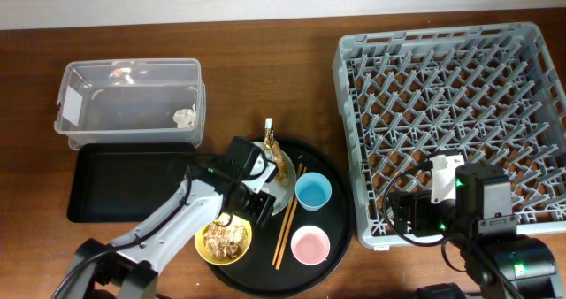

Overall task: Sort waste into correct bins and load items into the dishwasher rack
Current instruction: 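Grasp the gold wrapper with left gripper and drop it into clear container, then grasp the yellow bowl with left gripper and carry it over the black tray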

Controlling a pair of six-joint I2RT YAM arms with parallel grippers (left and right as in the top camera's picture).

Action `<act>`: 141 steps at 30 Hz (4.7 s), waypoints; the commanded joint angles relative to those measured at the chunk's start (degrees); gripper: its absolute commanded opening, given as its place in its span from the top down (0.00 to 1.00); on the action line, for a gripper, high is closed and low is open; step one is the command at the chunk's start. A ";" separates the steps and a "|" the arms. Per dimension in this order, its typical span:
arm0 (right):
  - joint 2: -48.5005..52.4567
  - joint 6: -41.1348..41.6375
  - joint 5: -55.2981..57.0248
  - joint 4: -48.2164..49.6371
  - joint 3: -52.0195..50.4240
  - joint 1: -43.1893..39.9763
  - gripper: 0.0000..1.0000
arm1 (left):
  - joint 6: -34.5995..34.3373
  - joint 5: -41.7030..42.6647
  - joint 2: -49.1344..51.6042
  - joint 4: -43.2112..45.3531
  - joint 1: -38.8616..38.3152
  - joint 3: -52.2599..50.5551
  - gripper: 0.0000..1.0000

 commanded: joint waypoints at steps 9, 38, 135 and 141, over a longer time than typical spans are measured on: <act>-0.22 0.61 -0.33 -0.31 0.87 0.20 0.01 | -1.75 -4.04 -1.57 7.74 1.25 0.28 0.92; -0.20 0.61 -0.33 -0.33 0.87 0.20 0.01 | -21.92 0.72 9.64 14.73 5.03 10.36 0.32; -0.15 0.59 -0.31 -0.59 0.85 0.20 0.01 | 15.98 32.72 -4.26 -20.26 43.60 16.15 1.00; -0.15 0.59 -0.33 -0.59 0.85 0.20 0.01 | 23.80 52.83 4.28 -20.06 57.99 14.08 1.00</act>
